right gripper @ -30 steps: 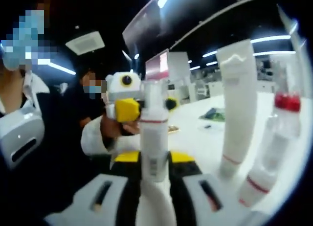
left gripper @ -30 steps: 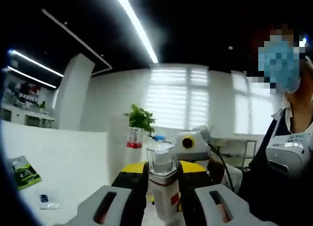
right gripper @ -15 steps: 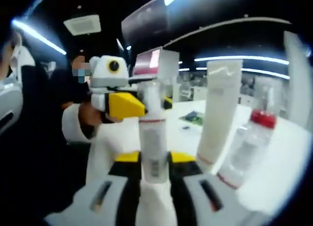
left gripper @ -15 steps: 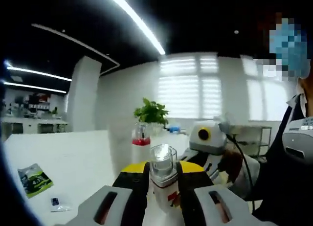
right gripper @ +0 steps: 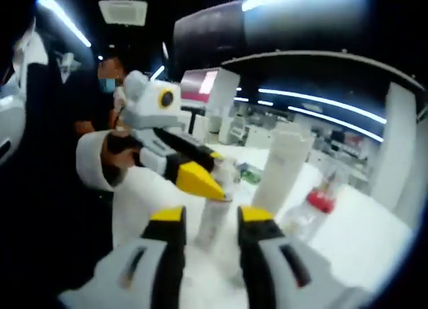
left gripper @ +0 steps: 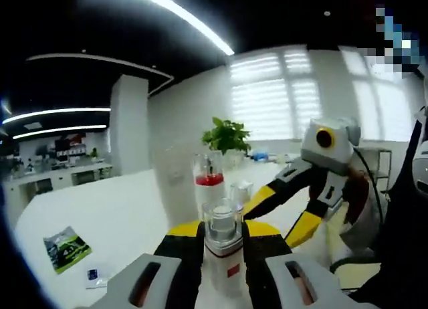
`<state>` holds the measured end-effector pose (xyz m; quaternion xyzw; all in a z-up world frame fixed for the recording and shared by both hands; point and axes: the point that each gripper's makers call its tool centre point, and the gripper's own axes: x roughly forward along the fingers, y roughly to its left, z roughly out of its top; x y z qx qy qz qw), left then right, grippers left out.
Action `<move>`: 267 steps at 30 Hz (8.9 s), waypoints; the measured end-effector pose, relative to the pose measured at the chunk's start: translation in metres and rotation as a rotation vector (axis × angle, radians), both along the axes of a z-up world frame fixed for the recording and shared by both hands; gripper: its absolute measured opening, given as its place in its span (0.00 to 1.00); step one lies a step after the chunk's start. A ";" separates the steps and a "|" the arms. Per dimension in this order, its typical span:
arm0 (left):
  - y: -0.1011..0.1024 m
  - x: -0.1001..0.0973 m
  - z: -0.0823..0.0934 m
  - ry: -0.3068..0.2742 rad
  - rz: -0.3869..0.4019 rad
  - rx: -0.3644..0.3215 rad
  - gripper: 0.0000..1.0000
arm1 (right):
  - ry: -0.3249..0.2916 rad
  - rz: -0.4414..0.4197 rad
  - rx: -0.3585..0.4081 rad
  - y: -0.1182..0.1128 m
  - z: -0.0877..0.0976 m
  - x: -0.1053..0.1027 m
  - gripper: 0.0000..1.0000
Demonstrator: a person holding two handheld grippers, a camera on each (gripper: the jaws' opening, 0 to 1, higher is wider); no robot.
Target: Arrange the skincare products in the storage area until every visible bottle or jar stands upright without overlapping.
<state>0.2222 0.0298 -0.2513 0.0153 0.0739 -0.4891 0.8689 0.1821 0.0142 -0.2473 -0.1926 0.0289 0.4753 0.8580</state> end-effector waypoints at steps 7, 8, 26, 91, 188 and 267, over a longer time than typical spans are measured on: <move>-0.003 0.009 -0.006 0.029 0.047 -0.004 0.22 | -0.026 -0.030 0.044 -0.012 0.020 -0.009 0.39; -0.003 0.010 -0.006 0.034 0.050 -0.009 0.22 | -0.018 -0.050 0.053 -0.015 0.022 -0.008 0.42; -0.013 0.018 -0.008 0.072 0.187 -0.032 0.22 | 0.170 -0.262 0.099 -0.051 0.009 -0.007 0.94; -0.006 0.009 -0.021 -0.004 0.311 0.051 0.36 | 0.209 -0.234 0.045 -0.051 0.002 -0.025 1.00; 0.210 0.024 -0.058 0.125 0.545 0.052 0.37 | 0.150 -0.190 0.063 0.094 0.006 0.014 0.43; 0.275 0.060 -0.104 0.377 0.490 0.244 0.00 | 0.193 -0.575 -0.360 0.105 -0.099 0.231 0.00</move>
